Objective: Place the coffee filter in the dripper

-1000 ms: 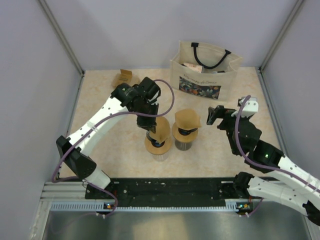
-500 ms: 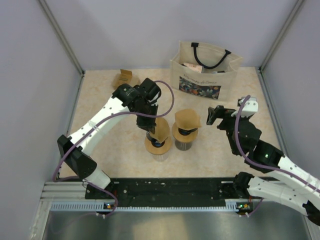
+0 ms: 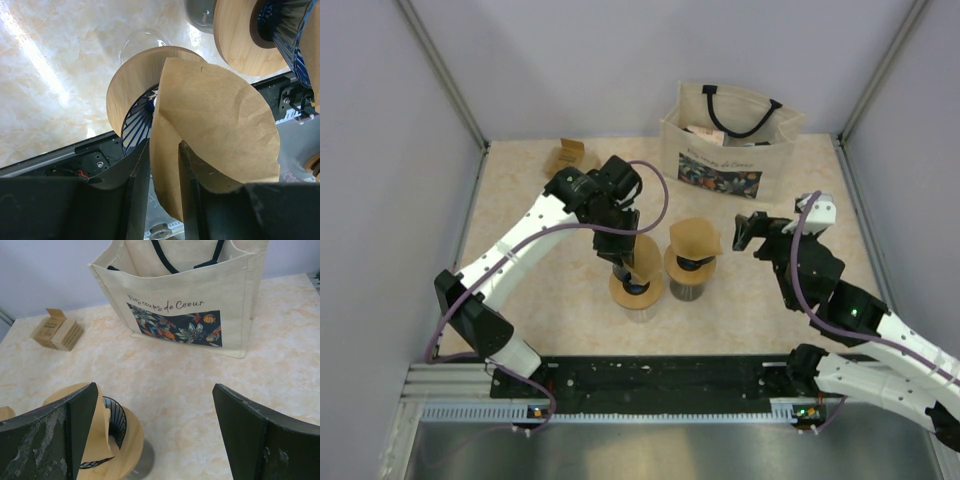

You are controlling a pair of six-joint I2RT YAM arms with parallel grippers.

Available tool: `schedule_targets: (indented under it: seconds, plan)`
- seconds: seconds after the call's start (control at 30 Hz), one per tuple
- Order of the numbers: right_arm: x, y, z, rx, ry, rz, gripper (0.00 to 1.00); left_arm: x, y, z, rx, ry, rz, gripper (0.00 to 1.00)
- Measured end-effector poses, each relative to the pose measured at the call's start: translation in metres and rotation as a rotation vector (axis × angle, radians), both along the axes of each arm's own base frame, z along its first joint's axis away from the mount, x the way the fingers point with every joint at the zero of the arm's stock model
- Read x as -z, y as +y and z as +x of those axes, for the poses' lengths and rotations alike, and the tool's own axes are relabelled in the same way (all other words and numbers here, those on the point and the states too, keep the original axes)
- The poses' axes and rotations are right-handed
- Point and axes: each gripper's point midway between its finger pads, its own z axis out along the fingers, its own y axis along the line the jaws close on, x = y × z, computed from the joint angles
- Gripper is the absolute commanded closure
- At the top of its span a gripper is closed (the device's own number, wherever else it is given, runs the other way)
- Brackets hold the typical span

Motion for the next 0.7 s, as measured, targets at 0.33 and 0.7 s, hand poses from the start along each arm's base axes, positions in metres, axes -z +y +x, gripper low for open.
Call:
schedule_targets:
  seconds: [0.33, 0.7]
  plan:
    - [-0.001, 0.018, -0.002, -0.101, 0.008, -0.016, 0.02, -0.010, 0.001, -0.002, -0.001, -0.025, -0.022, 0.65]
    - [-0.029, 0.121, -0.008, -0.513, 0.110, -0.043, 0.14, -0.032, 0.010, -0.009, -0.003, -0.095, -0.069, 0.79]
